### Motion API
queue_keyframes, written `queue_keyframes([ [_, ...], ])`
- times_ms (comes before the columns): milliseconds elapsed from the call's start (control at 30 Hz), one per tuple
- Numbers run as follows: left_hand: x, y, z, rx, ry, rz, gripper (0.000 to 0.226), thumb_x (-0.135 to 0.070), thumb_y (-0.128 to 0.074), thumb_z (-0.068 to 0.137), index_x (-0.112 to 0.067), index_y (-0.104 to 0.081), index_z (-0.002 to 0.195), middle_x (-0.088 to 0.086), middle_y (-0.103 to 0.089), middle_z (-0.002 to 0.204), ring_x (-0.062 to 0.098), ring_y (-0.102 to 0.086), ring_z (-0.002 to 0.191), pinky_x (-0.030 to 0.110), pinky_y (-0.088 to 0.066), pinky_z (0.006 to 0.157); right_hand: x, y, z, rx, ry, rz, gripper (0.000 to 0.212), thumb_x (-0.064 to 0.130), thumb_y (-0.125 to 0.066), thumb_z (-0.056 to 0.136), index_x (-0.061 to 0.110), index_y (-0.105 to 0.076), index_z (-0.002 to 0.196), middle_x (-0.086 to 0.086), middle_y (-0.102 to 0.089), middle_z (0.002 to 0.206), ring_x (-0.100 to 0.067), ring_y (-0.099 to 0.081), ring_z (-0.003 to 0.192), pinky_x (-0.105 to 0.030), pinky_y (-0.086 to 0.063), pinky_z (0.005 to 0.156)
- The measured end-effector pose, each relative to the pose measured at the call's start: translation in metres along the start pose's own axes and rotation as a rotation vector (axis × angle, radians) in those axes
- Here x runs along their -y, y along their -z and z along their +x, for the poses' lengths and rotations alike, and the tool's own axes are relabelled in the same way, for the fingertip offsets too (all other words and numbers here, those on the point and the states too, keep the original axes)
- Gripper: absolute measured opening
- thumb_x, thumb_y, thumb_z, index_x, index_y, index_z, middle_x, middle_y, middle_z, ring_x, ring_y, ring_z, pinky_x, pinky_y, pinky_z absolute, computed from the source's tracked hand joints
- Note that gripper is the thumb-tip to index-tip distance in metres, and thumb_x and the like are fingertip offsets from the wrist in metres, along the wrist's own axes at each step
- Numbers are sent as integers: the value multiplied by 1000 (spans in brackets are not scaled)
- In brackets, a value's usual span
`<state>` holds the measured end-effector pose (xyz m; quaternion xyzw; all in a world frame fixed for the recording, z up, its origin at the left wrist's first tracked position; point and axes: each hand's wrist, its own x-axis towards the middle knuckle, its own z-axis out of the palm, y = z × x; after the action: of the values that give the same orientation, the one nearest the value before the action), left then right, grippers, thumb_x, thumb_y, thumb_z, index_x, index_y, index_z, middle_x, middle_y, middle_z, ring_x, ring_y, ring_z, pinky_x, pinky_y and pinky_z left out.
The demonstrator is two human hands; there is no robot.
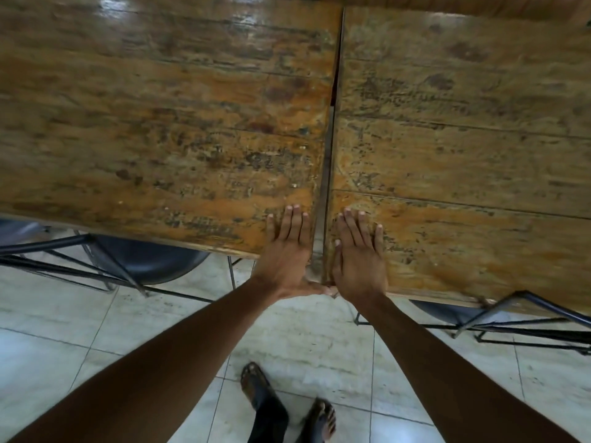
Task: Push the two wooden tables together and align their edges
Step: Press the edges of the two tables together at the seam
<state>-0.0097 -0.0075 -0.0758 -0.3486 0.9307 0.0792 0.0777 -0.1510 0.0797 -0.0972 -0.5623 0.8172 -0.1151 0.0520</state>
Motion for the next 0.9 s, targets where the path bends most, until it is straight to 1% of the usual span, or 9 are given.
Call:
queue_keyframes([
  [100,3,0,0,-7,-34,-7,151,-103,-28,54,8,1,151,32,6,161,42,10,150,59,-1,121,-1,-2,2,0,-11,-4,57,30,-20,102,15,-21,157,-1,-15,167,-21,-3,155,-52,-8,124],
  [167,3,0,0,-26,-42,-7,148,-102,-26,56,8,-1,151,31,4,162,41,8,151,54,1,123,-1,-3,4,-8,-12,0,57,29,-21,102,15,-22,157,-1,-16,167,-21,-5,155,-53,-9,124],
  [300,6,1,1,-55,-52,-52,137,-95,-40,66,4,-3,153,26,0,164,35,7,152,47,5,124,2,-5,15,-2,-14,-10,57,29,-23,102,16,-20,158,0,-15,167,-22,-5,155,-53,-6,124],
  [400,8,4,3,-71,-56,-76,130,-88,-50,70,3,-8,153,25,-8,164,35,0,152,45,1,124,4,-4,23,4,-13,-12,57,29,-23,102,17,-18,158,-1,-14,168,-22,-4,155,-53,-5,124],
  [533,9,5,6,-82,-48,-96,121,-80,-55,75,4,-14,152,26,-14,163,35,-6,152,46,-6,124,6,-6,31,8,-15,-10,58,29,-22,102,17,-17,158,-1,-13,168,-22,-3,155,-52,-4,124],
  [733,10,5,10,-119,-24,-113,114,-71,-68,72,3,-27,149,26,-25,160,36,-18,150,43,-10,122,7,-8,39,7,-11,-23,58,29,-21,102,17,-16,158,0,-11,168,-22,-1,155,-52,-2,124],
  [900,10,3,10,-160,-3,-152,112,-67,-74,69,1,-31,147,25,-28,159,36,-20,150,41,-8,120,7,-8,42,14,-2,-6,58,29,-21,102,16,-16,158,-1,-11,168,-23,-1,155,-52,-1,124],
])
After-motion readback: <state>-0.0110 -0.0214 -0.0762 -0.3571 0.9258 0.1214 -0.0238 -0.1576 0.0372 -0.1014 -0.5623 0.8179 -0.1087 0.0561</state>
